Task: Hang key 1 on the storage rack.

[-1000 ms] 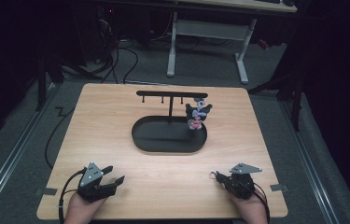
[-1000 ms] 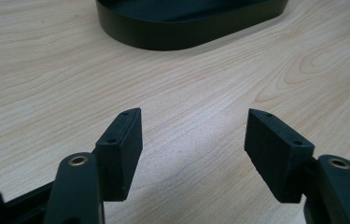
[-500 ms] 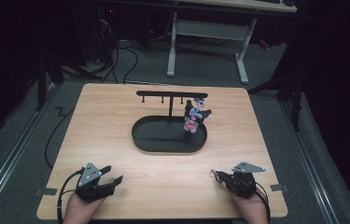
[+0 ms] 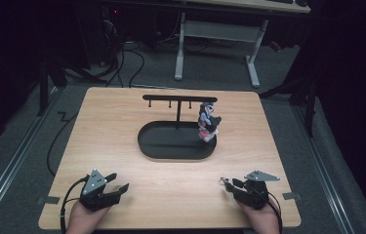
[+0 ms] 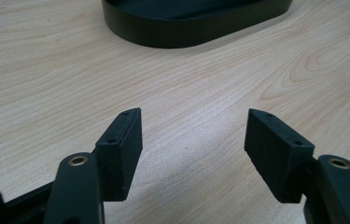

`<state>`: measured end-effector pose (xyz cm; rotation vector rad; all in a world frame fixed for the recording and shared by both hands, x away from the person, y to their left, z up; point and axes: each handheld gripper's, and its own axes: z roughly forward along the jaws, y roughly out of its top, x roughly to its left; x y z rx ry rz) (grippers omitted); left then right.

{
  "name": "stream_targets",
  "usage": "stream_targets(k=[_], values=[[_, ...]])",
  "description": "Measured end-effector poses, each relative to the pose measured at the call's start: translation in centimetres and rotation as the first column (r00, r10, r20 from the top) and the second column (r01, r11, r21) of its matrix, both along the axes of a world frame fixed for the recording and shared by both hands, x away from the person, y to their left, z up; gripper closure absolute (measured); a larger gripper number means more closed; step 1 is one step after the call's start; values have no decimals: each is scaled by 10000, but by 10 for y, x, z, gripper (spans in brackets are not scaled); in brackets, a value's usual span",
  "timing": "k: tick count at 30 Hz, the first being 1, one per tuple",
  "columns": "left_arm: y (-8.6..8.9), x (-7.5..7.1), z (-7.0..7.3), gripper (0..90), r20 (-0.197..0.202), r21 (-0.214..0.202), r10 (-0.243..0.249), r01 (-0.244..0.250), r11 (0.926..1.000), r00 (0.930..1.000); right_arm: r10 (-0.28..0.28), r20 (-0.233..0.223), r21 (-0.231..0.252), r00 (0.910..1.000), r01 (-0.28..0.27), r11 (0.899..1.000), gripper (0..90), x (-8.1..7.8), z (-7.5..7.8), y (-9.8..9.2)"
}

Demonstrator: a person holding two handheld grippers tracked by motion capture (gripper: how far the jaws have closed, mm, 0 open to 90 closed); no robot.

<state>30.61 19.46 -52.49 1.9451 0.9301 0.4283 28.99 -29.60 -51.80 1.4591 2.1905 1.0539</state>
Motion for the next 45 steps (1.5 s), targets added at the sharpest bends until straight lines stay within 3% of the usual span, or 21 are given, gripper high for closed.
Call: stream_targets(k=[5,12,14,15,22,24,25,26,27,28,29,31,32,33,34,36,40,41,42,43,45], values=[[1,0,-1,376,-54,15,20,-20,10000,10000,111,23,-207,9999,-111,9997,617,4,1,2],[1,-2,1,376,-40,47,45,-44,10000,10000,589,-318,-917,9978,-616,9939,665,17,10,7],[1,-2,1,376,-18,43,26,-26,10000,10000,939,-627,-1563,9936,-1027,9823,670,20,11,12],[1,-2,1,376,-18,43,26,-26,10000,10000,939,-627,-1563,9936,-1027,9823,670,20,11,12],[1,-1,1,376,41,90,-111,111,9999,9999,1319,-1443,-2488,9807,-1649,9544,677,26,21,17],[0,-2,2,376,67,95,-137,136,9999,9999,1387,-1623,-2750,9770,-1798,9445,679,28,26,19],[0,-2,2,376,70,93,-149,149,9998,9999,1536,-1901,-2939,9697,-2055,9335,685,31,30,22],[0,-2,2,376,82,95,-159,159,9998,9998,1536,-1901,-2939,9697,-2055,9335,685,31,30,22],[0,-2,2,376,75,95,-174,173,9998,9998,1570,-2095,-3082,9651,-2175,9261,689,33,32,24],[-1,-2,2,376,89,95,-175,175,9998,9998,1746,-2287,-3696,9577,-2513,8946,691,36,34,29],[-1,-2,2,376,98,95,-187,186,9998,9998,1746,-2287,-3696,9577,-2513,8946,691,36,34,29],[-1,-2,2,376,108,89,-198,197,9998,9997,1839,-2438,-4194,9522,-2745,8653,708,40,37,34],[-1,-3,3,376,113,90,-192,191,9998,9998,1839,-2438,-4194,9522,-2745,8653,708,40,37,34],[-1,-3,3,376,121,101,-199,198,9998,9997,1939,-2514,-4320,9483,-2892,8543,729,43,39,37],[-1,-3,3,376,121,101,-199,198,9998,9997,1939,-2514,-4320,9483,-2892,8543,729,43,39,37],[-1,-3,2,376,138,139,-200,198,9997,9997,2026,-2656,-4486,9425,-3069,8394,752,47,39,39],[-1,-2,2,376,120,158,-209,207,9997,9997,2003,-3123,-4317,9286,-3265,8409,793,56,39,38],[-1,-2,2,376,109,174,-209,208,9996,9997,2063,-3419,-4142,9168,-3441,8427,818,60,38,37],[-1,-2,2,376,101,185,-205,203,9996,9997,2063,-3419,-4142,9168,-3441,8427,818,60,38,37],[-1,-2,1,376,87,166,-197,195,9997,9998,2079,-3778,-3938,9023,-3597,8459,834,64,38,35],[-1,-2,1,376,49,202,-229,228,9995,9997,2086,-3918,-3817,8961,-3646,8493,845,66,38,34]])
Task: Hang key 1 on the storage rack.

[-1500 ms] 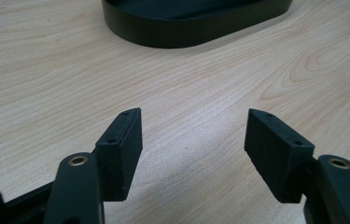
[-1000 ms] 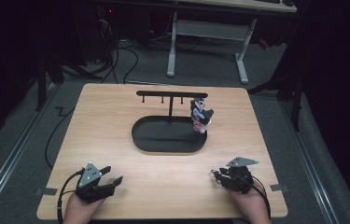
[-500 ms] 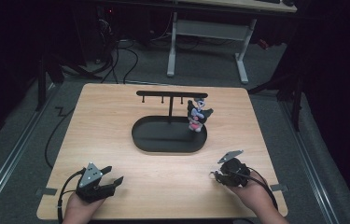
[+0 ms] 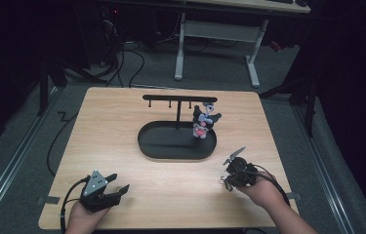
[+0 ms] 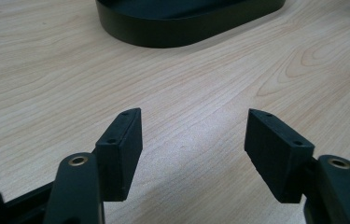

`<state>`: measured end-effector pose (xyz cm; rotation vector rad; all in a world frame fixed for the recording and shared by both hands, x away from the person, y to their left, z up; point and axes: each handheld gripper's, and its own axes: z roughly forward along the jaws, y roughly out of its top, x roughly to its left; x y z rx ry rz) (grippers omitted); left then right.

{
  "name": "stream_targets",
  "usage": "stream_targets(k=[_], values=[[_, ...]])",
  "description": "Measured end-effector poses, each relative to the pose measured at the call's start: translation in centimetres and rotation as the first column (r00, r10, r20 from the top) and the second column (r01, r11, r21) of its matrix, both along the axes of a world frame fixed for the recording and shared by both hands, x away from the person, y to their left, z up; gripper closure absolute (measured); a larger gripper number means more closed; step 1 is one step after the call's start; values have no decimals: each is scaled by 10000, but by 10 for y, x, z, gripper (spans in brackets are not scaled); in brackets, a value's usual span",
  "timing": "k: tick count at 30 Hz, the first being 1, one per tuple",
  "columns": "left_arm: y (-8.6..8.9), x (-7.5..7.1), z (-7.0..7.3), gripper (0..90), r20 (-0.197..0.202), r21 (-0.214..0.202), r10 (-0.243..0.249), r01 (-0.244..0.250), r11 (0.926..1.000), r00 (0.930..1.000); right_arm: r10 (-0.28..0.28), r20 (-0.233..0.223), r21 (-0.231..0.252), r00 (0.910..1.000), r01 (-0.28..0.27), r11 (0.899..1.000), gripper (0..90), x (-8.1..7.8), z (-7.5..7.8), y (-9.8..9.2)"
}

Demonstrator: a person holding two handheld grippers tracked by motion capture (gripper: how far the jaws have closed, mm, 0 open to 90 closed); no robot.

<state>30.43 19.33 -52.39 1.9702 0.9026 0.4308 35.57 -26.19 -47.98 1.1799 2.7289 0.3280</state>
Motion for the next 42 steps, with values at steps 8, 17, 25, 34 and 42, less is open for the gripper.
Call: stream_targets(k=[8,17,25,34,42], values=[[-1,0,-1,376,3,37,-18,18,10000,10000,82,-472,16,9989,-81,10000,867,8,5,0],[-1,1,-1,376,-32,22,-3,3,10000,10000,114,-769,211,9970,-98,9997,885,14,4,0],[-1,0,-1,376,-29,60,-40,40,10000,10000,-71,-913,315,9958,100,9995,886,14,2,1],[-1,1,-1,376,-29,64,-45,45,10000,10000,-14,-834,197,9965,31,9998,886,17,0,3],[0,1,-1,376,-45,13,9,-9,10000,10000,-59,-720,175,9974,71,9998,892,16,2,5]])
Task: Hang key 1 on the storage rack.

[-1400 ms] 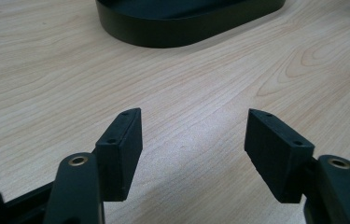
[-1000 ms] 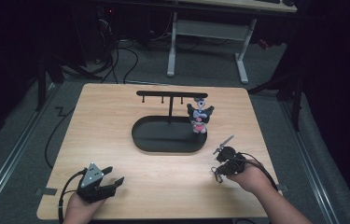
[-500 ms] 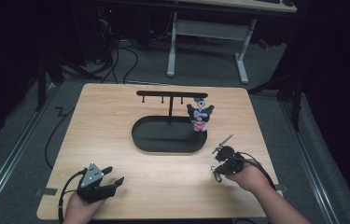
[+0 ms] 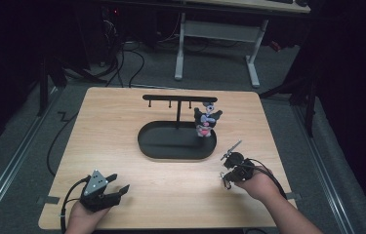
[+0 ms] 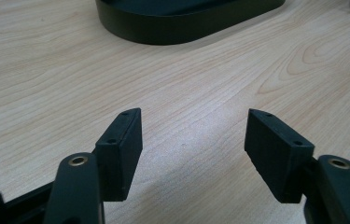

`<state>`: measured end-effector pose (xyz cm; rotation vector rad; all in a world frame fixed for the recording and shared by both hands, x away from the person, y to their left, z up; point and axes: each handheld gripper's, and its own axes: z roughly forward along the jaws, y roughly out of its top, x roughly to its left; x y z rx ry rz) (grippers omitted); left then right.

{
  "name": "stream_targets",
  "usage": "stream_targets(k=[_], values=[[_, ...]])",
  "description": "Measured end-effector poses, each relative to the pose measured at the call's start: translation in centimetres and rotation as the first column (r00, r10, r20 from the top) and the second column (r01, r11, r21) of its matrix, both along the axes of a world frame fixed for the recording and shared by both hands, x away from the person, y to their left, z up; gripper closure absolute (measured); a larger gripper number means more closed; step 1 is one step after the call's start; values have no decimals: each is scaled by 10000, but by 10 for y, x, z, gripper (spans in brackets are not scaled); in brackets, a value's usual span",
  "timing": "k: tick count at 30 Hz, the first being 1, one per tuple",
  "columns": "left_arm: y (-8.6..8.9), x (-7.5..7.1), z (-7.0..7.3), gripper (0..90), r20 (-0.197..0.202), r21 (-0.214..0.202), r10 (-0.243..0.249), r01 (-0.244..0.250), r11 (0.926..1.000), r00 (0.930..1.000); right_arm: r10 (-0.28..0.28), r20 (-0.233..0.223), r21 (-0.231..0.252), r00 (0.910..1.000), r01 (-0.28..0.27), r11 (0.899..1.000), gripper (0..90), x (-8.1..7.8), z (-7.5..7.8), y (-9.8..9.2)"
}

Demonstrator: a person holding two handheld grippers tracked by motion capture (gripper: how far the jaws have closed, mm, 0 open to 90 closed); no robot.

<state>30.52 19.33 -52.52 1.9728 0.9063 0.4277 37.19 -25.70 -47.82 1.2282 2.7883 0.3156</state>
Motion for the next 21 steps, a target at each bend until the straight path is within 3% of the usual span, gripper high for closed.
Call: stream_targets(k=[6,21], values=[[-1,0,0,376,17,23,-14,14,10000,10000,-150,-65,252,9999,152,9996,893,-1,7,-2],[-1,0,0,375,62,61,-28,28,10000,10000,-237,73,578,9997,233,9981,893,-6,47,-8]])
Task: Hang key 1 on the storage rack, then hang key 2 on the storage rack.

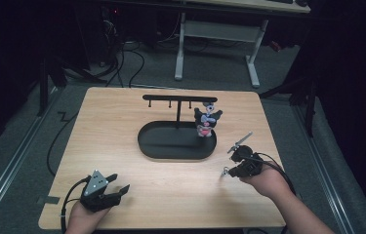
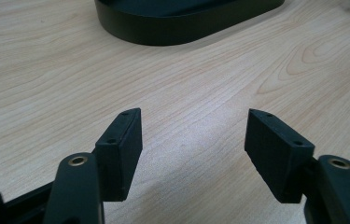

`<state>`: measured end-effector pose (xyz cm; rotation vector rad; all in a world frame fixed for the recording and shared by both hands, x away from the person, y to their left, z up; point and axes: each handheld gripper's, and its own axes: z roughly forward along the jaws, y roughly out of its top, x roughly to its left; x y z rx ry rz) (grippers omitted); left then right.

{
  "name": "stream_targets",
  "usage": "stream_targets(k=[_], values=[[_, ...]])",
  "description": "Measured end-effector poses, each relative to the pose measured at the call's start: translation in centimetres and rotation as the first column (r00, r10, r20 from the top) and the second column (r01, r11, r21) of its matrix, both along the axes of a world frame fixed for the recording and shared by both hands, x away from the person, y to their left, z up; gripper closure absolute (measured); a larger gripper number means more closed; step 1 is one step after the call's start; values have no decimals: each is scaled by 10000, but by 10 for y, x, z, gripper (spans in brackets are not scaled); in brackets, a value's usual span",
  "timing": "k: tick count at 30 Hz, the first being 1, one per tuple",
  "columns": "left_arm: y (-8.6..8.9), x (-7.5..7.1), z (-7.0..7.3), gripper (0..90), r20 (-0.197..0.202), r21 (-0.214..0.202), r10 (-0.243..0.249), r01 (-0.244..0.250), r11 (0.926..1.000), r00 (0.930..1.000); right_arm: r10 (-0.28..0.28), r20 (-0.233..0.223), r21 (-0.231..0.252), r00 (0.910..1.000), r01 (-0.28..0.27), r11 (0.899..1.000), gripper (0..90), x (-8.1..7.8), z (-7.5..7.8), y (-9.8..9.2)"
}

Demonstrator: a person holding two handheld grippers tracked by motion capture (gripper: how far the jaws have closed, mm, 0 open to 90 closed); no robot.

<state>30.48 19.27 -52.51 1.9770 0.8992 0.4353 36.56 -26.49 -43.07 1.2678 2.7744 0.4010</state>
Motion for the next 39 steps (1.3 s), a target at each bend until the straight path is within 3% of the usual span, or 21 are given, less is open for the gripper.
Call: stream_targets(k=[3,18,39], values=[[0,0,0,375,0,-38,7,-7,10000,10000,113,110,-30,9999,-112,9999,892,2,6,1],[2,0,2,373,15,-223,19,-18,9998,10000,33,-225,-55,9997,-34,10000,892,9,20,13],[-2,5,2,373,16,-324,-122,122,9994,9999,163,-147,-173,9998,-165,9997,892,19,46,34]])
